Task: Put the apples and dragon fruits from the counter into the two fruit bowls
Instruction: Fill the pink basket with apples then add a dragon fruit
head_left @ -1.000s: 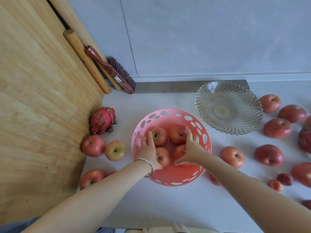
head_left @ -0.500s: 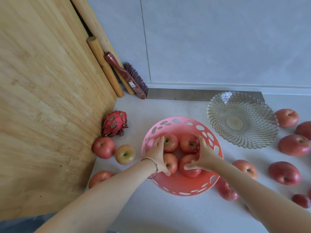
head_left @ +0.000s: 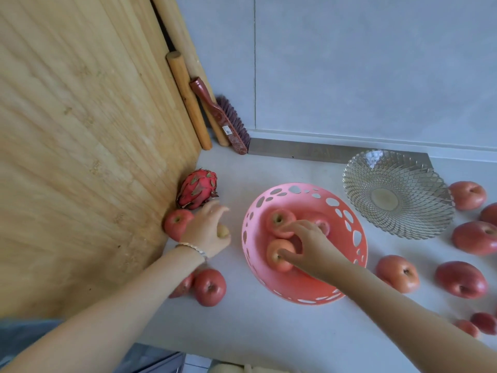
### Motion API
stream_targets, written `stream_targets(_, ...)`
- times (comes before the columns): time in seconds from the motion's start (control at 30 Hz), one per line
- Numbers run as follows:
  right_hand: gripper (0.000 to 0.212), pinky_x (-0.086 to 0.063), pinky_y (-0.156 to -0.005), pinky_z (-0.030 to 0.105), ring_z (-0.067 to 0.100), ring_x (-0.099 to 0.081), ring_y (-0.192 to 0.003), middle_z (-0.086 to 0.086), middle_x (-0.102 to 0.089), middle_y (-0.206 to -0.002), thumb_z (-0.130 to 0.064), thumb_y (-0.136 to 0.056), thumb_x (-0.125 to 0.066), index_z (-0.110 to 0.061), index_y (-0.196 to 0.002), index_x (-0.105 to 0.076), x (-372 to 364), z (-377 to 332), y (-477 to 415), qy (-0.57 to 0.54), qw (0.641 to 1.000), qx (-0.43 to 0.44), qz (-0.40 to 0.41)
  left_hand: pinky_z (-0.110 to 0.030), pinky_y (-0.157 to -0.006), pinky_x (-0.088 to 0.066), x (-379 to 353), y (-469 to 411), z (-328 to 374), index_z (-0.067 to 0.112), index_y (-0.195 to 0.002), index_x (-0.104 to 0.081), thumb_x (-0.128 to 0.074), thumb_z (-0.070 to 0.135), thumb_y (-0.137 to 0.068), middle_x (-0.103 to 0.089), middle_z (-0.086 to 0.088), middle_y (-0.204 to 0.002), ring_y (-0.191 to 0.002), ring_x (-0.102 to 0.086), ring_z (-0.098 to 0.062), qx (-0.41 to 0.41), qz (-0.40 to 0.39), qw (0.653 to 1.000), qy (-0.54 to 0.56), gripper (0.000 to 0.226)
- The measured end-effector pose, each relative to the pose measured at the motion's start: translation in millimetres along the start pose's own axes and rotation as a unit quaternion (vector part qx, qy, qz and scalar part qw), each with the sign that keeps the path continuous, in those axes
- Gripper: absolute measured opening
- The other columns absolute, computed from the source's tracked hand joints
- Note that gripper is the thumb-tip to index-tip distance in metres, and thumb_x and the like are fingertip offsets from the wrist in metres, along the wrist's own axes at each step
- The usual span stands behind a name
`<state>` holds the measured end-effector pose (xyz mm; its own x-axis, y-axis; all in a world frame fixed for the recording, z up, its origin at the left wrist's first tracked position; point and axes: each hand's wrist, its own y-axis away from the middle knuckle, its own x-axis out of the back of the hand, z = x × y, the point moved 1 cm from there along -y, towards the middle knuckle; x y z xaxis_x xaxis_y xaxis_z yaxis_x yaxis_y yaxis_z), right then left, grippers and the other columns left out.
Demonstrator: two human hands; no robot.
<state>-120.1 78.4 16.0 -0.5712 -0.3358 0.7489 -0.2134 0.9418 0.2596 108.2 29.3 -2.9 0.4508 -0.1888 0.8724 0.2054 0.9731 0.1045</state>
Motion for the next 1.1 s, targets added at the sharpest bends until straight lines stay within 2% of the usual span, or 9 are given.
stream_targets(0.1,0.034,-0.030,-0.097,0.020,0.015,-0.046,-0.120,-0.001,-0.055,-0.124,-0.024,-0.081,-0.063,-0.021,-0.114,-0.061,-12,-34,6,-0.029,0.999,0.043,0.006,-0.037,-0.105,-0.037,-9,2,-33,0.022,-0.135,-0.038,-0.070,0.025,-0.071,-0.027,-0.005,-0.147,-0.131,-0.038,-0.025,0.042,-0.153,0.984,-0.078,0.072)
stream_targets(0.17,0.029,-0.033,-0.097,0.021,0.014,-0.050,-0.115,-0.001,-0.059,-0.119,-0.024,-0.082,-0.063,-0.021,-0.111,-0.062,-25,-51,10,-0.027,0.997,0.070,0.008,-0.041,-0.101,-0.040,-20,3,-39,0.025,-0.138,-0.032,-0.070,0.030,-0.071,-0.031,-0.004,-0.143,-0.125,-0.040,-0.030,0.039,-0.178,0.977,-0.110,0.077)
stream_targets(0.33,0.039,-0.039,-0.095,0.029,0.022,-0.052,-0.111,0.005,-0.051,-0.125,-0.028,-0.085,-0.057,-0.016,-0.122,-0.053,-76,-76,11,0.034,0.992,0.076,-0.098,-0.041,-0.096,-0.041,-28,-3,-43,0.027,-0.135,-0.035,-0.067,0.031,-0.070,-0.046,-0.006,-0.131,-0.115,-0.047,-0.034,0.053,-0.131,0.985,-0.095,0.072)
stream_targets(0.43,0.056,-0.041,-0.096,0.040,0.029,-0.045,-0.118,0.009,-0.043,-0.128,-0.032,-0.080,-0.062,-0.016,-0.129,-0.041,-107,-86,-1,0.098,0.982,0.031,-0.155,-0.034,-0.090,-0.042,-16,-4,-37,0.021,-0.127,-0.044,-0.071,0.028,-0.064,-0.055,-0.005,-0.120,-0.111,-0.052,-0.029,0.098,-0.036,0.993,0.053,0.069)
stream_targets(0.53,0.078,-0.043,-0.091,0.042,0.032,-0.043,-0.118,0.010,-0.039,-0.131,-0.036,-0.071,-0.072,-0.021,-0.136,-0.030,-131,-91,-14,0.132,0.975,0.006,-0.179,-0.026,-0.079,-0.037,6,-6,-29,0.023,-0.121,-0.048,-0.073,0.027,-0.065,-0.052,0.005,-0.103,-0.094,-0.052,-0.020,0.160,0.041,0.961,0.220,0.061)
stream_targets(0.67,0.082,-0.044,-0.084,0.040,0.033,-0.045,-0.114,0.012,-0.043,-0.126,-0.030,-0.067,-0.077,-0.022,-0.134,-0.030,-141,-84,-24,0.155,0.969,-0.009,-0.190,-0.024,-0.079,-0.035,20,-9,-14,0.028,-0.122,-0.047,-0.073,0.030,-0.067,-0.048,0.010,-0.102,-0.090,-0.047,-0.015,0.139,0.043,0.961,0.233,0.062)
stream_targets(0.87,0.077,-0.041,-0.072,0.032,0.028,-0.050,-0.102,0.004,-0.043,-0.116,-0.023,-0.055,-0.079,-0.017,-0.118,-0.034,-112,-80,-5,0.045,0.998,0.020,-0.035,-0.021,-0.082,-0.035,22,1,-1,0.024,-0.121,-0.050,-0.078,0.025,-0.063,-0.051,0.010,-0.105,-0.095,-0.048,-0.011,0.106,0.050,0.966,0.229,0.065)
stream_targets(0.97,0.078,-0.036,-0.069,0.022,0.009,-0.049,-0.088,-0.013,-0.042,-0.105,-0.034,-0.049,-0.078,-0.030,-0.114,-0.035,-57,-68,3,-0.056,0.995,0.026,0.081,-0.021,-0.085,-0.035,26,-3,0,0.024,-0.121,-0.050,-0.080,0.025,-0.061,-0.052,0.010,-0.108,-0.100,-0.049,-0.010,0.100,0.060,0.965,0.235,0.067)
stream_targets(1.1,0.082,-0.037,-0.083,0.022,0.001,-0.042,-0.095,-0.017,-0.045,-0.107,-0.047,-0.046,-0.080,-0.048,-0.119,-0.043,21,-19,13,-0.018,0.991,-0.017,0.129,-0.020,-0.083,-0.034,17,-6,23,0.029,-0.118,-0.050,-0.081,0.028,-0.058,-0.052,0.013,-0.109,-0.099,-0.050,-0.008,0.077,0.031,0.965,0.247,0.068)
